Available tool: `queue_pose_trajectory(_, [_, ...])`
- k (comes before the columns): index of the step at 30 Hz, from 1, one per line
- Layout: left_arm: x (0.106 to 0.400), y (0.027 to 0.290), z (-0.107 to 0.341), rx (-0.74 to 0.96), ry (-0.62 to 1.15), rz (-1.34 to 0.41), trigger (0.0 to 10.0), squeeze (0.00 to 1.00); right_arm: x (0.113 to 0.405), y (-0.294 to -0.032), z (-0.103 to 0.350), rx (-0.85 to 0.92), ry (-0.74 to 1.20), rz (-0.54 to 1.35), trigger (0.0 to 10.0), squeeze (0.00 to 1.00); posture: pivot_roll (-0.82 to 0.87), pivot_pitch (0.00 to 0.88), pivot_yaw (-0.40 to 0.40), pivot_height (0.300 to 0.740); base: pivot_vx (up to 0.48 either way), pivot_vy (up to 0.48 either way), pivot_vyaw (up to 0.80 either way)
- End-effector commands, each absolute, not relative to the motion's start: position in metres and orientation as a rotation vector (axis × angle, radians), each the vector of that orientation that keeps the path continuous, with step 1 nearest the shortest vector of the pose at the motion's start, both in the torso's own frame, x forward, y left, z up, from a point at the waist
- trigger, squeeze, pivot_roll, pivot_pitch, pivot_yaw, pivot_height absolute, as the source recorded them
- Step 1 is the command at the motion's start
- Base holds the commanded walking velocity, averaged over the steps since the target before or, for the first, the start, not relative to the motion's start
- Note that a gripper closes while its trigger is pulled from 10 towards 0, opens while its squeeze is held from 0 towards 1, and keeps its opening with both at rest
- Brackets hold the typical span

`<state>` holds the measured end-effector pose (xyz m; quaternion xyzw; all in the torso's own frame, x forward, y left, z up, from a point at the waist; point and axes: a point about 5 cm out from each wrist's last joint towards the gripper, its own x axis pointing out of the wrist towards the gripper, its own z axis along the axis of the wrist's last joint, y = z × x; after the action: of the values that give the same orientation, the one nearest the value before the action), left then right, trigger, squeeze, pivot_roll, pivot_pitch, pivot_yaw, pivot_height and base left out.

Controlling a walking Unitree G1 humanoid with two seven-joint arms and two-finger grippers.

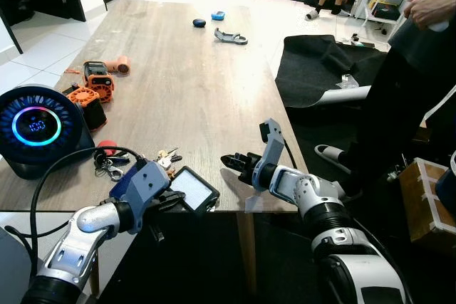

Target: Hang keys on a hook

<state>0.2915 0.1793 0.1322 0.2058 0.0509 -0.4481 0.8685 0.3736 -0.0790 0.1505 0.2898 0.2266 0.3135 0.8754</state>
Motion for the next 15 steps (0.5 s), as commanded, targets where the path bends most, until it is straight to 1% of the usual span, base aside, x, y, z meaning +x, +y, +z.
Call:
queue_pose_trajectory(1, [0.285, 0.184, 0.118, 0.459, 0.189, -0.956, 10.0, 0.0, 0.367, -0.075, 0.136, 0.611, 0.538, 0.656, 10.0, 0.0, 0.08, 0.143, -0.063, 0.74, 0.0, 0.0, 0.0])
queue_pose_trajectory(6, [0.286, 0.179, 0.115, 0.467, 0.19, -0.973, 10.0, 0.0, 0.363, -0.061, 0.136, 0.611, 0.556, 0.702, 10.0, 0.0, 0.08, 0.139, -0.062, 0.74, 0.0, 0.0, 0.0])
queue_pose_trajectory(9, [0.286, 0.178, 0.115, 0.467, 0.189, -0.975, 10.0, 0.0, 0.363, -0.059, 0.136, 0.611, 0.558, 0.705, 10.0, 0.0, 0.08, 0.139, -0.062, 0.74, 0.0, 0.0, 0.0])
queue_pose_trajectory(12, [0.285, 0.171, 0.114, 0.466, 0.18, -0.995, 10.0, 0.0, 0.357, -0.044, 0.136, 0.648, 0.584, 0.756, 10.0, 0.0, 0.08, 0.142, -0.061, 0.74, 0.0, 0.0, 0.0])
queue_pose_trajectory(13, [0.285, 0.171, 0.114, 0.466, 0.18, -0.995, 10.0, 0.0, 0.357, -0.044, 0.136, 0.648, 0.584, 0.756, 10.0, 0.0, 0.08, 0.142, -0.061, 0.74, 0.0, 0.0, 0.0])
queue_pose_trajectory(14, [0.285, 0.17, 0.113, 0.466, 0.178, -0.998, 10.0, 0.0, 0.356, -0.04, 0.136, 0.656, 0.59, 0.768, 10.0, 0.52, 0.08, 0.142, -0.061, 0.74, 0.0, 0.0, 0.0])
queue_pose_trajectory(15, [0.286, 0.169, 0.113, 0.466, 0.176, -1.001, 10.0, 0.0, 0.354, -0.037, 0.137, 0.661, 0.596, 0.782, 10.0, 1.0, 0.08, 0.145, -0.062, 0.74, 0.0, 0.0, 0.0])
